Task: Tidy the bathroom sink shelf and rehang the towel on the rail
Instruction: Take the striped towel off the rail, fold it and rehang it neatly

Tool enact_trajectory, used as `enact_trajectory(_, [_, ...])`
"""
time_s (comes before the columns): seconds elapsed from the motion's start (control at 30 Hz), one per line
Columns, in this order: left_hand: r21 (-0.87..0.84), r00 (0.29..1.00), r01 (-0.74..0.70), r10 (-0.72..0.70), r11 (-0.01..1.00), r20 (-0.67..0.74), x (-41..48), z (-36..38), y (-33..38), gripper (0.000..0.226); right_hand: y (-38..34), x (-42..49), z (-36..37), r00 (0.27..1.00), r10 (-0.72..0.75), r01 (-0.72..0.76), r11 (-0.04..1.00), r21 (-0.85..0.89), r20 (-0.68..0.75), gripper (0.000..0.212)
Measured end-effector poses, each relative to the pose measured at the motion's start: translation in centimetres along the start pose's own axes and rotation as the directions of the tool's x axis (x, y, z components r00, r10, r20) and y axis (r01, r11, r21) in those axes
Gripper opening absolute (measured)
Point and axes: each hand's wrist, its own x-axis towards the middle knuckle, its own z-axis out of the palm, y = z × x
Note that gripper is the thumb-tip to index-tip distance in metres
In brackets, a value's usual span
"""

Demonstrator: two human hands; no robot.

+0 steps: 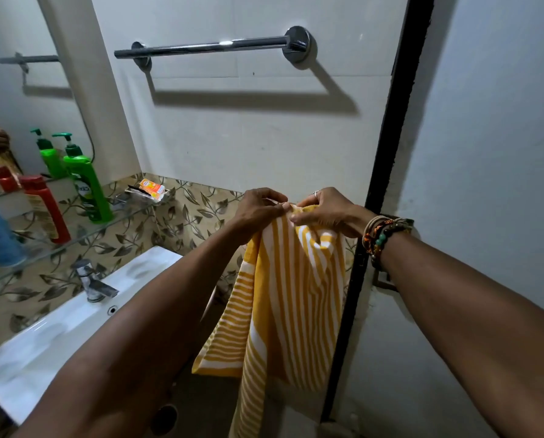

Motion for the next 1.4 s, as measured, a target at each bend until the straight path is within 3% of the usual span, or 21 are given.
enact_trajectory(0.13, [-0.025,0.999,-0.005,0.007,1.000,0.045,-0.4,0.5,-0.4,0.020,0.2,0.8,0.5,0.985,0.031,-0.028,0.999,0.017,-0.171,0.027])
enact_trajectory(0.27, [0.023,0.992,0.007,-0.010,1.000,0.122,-0.5,0.5,-0.8,0.028,-0.5,1.3,1.3,0.940,-0.027,0.010,0.999,-0.051,-0.340,0.007])
enact_trajectory(0.47, [0.121,0.982,-0.003,-0.020,0.993,0.187,-1.0,0.0,-1.8,0.024,-0.4,1.5,0.9,0.856,-0.004,0.001,1.000,-0.006,-0.516,0.019])
enact_trajectory(0.63, [0.232,0.967,0.015,-0.073,0.973,0.244,-1.1,-0.3,-2.4,0.027,0.3,1.4,0.7,0.823,0.026,-0.024,1.000,0.012,-0.568,0.024])
enact_trajectory(0.83, [0.186,0.998,-0.039,0.028,0.982,0.065,-0.8,-0.2,-2.1,0.020,0.9,1.0,-0.4,0.762,0.083,-0.118,0.993,-0.011,-0.642,0.020])
enact_trajectory(0.93, [0.260,0.994,-0.094,0.103,0.961,-0.022,-0.2,0.0,-1.7,0.021,1.0,0.2,-0.8,0.753,0.022,-0.094,0.993,-0.074,-0.658,0.031])
enact_trajectory(1.0, [0.311,0.990,-0.113,0.133,0.944,-0.043,0.2,0.2,-1.3,0.022,0.8,-0.2,-1.0,0.789,-0.075,-0.005,0.992,-0.127,-0.610,0.036])
enact_trajectory(1.1, [0.374,0.983,-0.167,0.184,0.912,-0.011,0.6,0.7,-0.4,0.019,0.3,-0.6,-0.7,0.889,-0.168,0.145,0.986,-0.087,-0.425,0.041])
enact_trajectory(1.27, [0.412,0.977,-0.209,0.211,0.887,0.041,0.9,1.3,0.7,0.015,-0.4,-0.2,0.2,0.983,-0.150,0.141,0.986,-0.088,-0.110,0.048])
enact_trajectory(1.4, [0.344,0.977,-0.193,0.211,0.919,-0.016,0.9,0.7,0.4,0.023,-0.1,0.2,0.6,0.980,-0.128,0.118,0.990,-0.074,-0.155,0.027])
